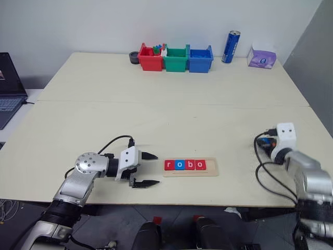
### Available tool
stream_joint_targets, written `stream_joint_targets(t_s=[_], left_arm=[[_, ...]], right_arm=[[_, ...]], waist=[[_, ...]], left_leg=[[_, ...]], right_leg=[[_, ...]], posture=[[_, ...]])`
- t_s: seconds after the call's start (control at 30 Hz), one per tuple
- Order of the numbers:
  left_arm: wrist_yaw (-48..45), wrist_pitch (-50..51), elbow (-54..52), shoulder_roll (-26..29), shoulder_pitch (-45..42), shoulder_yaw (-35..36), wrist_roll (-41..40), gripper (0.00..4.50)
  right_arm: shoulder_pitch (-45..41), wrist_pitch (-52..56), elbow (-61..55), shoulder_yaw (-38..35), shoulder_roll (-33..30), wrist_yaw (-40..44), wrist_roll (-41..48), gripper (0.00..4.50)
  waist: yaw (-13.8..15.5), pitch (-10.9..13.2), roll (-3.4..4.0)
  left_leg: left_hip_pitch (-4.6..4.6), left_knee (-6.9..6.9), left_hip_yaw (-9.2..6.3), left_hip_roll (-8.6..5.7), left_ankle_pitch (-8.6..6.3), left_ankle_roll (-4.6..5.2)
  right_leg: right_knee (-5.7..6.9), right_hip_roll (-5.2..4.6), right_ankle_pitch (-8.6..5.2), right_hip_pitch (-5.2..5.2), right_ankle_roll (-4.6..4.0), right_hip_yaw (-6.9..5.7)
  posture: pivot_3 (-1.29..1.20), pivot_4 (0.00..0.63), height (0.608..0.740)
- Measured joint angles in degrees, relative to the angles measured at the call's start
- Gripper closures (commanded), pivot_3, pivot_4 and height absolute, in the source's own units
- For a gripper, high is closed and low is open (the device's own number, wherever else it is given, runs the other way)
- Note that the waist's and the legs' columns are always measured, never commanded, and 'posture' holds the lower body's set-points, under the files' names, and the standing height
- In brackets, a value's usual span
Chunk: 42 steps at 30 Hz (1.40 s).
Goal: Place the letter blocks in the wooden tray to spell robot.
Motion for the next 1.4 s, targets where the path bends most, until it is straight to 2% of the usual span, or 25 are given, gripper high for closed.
stream_joint_targets(t_s=[0.1, 0.2, 0.3, 0.43, 0.67, 0.73, 0.87, 0.97, 1.03, 1.1, 1.13, 1.23, 1.3, 1.4], left_arm=[[-0.05, -0.06, 0.00, -0.10, -0.02, 0.02, -0.11, 0.00], [-0.25, -0.10, 0.12, -0.35, -0.17, -0.01, -0.10, 0.00], [-1.00, -0.26, 0.77, -0.64, -1.37, -0.11, -0.04, 0.00], [-1.52, -0.70, 2.38, -0.85, -2.76, -0.11, 0.12, 0.00], [-2.21, -1.73, 2.89, -1.14, -2.95, -0.14, 0.35, 0.00], [-2.10, -1.71, 2.76, -1.17, -2.78, -0.14, 0.40, 0.00], [-1.27, -1.36, 2.22, -1.57, -2.35, -0.16, 0.44, 0.00], [-1.12, -1.13, 1.58, -1.62, -2.32, -0.28, 0.43, 0.00], [-1.06, -0.91, 1.43, -1.67, -2.28, -0.37, 0.45, 0.00], [-1.02, -0.49, 1.38, -1.67, -2.26, -0.39, 0.47, 0.00], [-0.99, -0.39, 1.38, -1.70, -2.28, -0.42, 0.49, 0.00], [-0.95, -0.35, 1.39, -1.82, -2.29, -0.49, 0.56, 0.00], [-0.90, -0.36, 1.42, -2.08, -2.30, -0.52, 0.61, 0.00], [-0.64, -0.36, 1.41, -2.42, -2.32, -0.60, 0.75, 0.00]], right_arm=[[7.29, 6.44, -14.44, 0.73, 8.15, -5.37, 0.45, 3.04], [11.43, 9.88, -22.54, 3.43, 14.82, -10.29, -0.03, 3.04], [12.66, 10.83, -25.29, 5.95, 19.47, -14.46, -0.81, 3.04], [12.61, 10.28, -25.26, 7.54, 21.17, -16.84, -2.06, 3.04], [8.19, 11.22, -23.57, 5.19, 22.90, -17.49, -0.89, 0.64], [5.36, 12.49, -23.82, 4.27, 20.69, -16.58, -0.04, 0.02], [0.36, 16.26, -24.71, 1.66, 14.39, -12.41, 2.94, 0.02], [-0.71, 18.79, -24.45, 0.48, 6.13, -5.29, 7.18, 0.02], [0.41, 18.26, -23.48, 0.85, -2.24, 2.16, 10.04, 0.02], [3.18, 15.01, -21.71, 1.31, -10.60, 10.28, 11.94, 0.02], [4.17, 12.97, -20.84, 1.46, -12.63, 12.96, 12.18, 0.02], [9.02, 2.34, -16.57, 4.94, -22.75, 24.49, 11.32, 0.02], [9.97, -4.01, -12.59, 7.22, -26.49, 29.69, 10.26, 0.02], [8.79, -11.87, -6.00, 10.80, -28.40, 33.98, 7.45, 0.02]], waist=[[-0.14, -0.02, 0.04], [-0.20, -0.02, 0.04], [-0.19, -0.04, 0.01], [-0.22, -0.07, -0.02], [-0.22, -0.05, 0.01], [-0.21, -0.04, 0.02], [-0.20, -0.04, 0.01], [-0.19, -0.02, 0.02], [-0.10, 0.02, 0.05], [-0.05, 0.03, 0.02], [-0.07, 0.03, 0.00], [-0.07, 0.06, -0.03], [-0.13, 0.08, -0.06], [-0.31, 0.09, -0.07]], left_leg=[[0.06, 0.01, 0.01, 0.02, 0.00, 0.00], [0.14, 0.02, 0.04, 0.01, 0.00, -0.01], [0.15, 0.06, 0.08, -0.03, 0.01, -0.02], [0.19, 0.06, 0.12, -0.03, 0.01, -0.02], [0.15, 0.04, 0.11, -0.04, 0.02, -0.02], [0.14, 0.04, 0.11, -0.06, 0.01, -0.02], [0.10, 0.02, 0.10, -0.07, 0.01, -0.01], [0.06, 0.01, 0.11, -0.09, 0.00, 0.00], [0.04, 0.00, 0.15, -0.14, 0.00, 0.00], [0.01, 0.01, 0.17, -0.14, 0.00, 0.01], [0.00, 0.02, 0.16, -0.13, 0.00, 0.01], [0.02, 0.03, 0.18, -0.14, 0.00, 0.01], [0.06, 0.05, 0.21, -0.14, 0.00, 0.01], [0.11, 0.07, 0.25, -0.14, 0.00, 0.01]], right_leg=[[0.02, 0.01, -0.14, 0.00, 0.24, 0.01], [0.01, 0.02, -0.16, 0.00, 0.26, 0.01], [0.00, 0.04, -0.16, 0.01, 0.28, 0.01], [-0.01, 0.05, -0.16, 0.03, 0.29, 0.04], [-0.02, 0.04, -0.17, 0.00, 0.29, 0.05], [-0.03, 0.03, -0.16, -0.01, 0.29, 0.06], [-0.05, 0.03, -0.16, -0.02, 0.27, 0.01], [-0.08, 0.03, -0.15, -0.01, 0.25, -0.02], [-0.11, 0.00, -0.15, -0.01, 0.26, -0.04], [-0.14, 0.00, -0.17, 0.00, 0.30, -0.08], [-0.14, 0.01, -0.17, 0.00, 0.30, -0.08], [-0.13, 0.02, -0.18, 0.01, 0.31, -0.10], [-0.12, 0.04, -0.17, 0.02, 0.31, -0.09], [-0.09, 0.08, -0.17, 0.03, 0.31, -0.02]], posture=[[0.00, 0.150, 0.740], [0.00, 0.150, 0.740], [0.00, 0.150, 0.740], [0.00, 0.150, 0.740], [0.00, 0.150, 0.740], [0.00, 0.150, 0.740], [0.00, 0.150, 0.740], [0.00, 0.150, 0.740], [0.00, 0.150, 0.740], [0.00, 0.150, 0.740], [0.00, 0.150, 0.740], [0.00, 0.150, 0.740], [0.00, 0.150, 0.740], [0.00, 0.150, 0.740]])
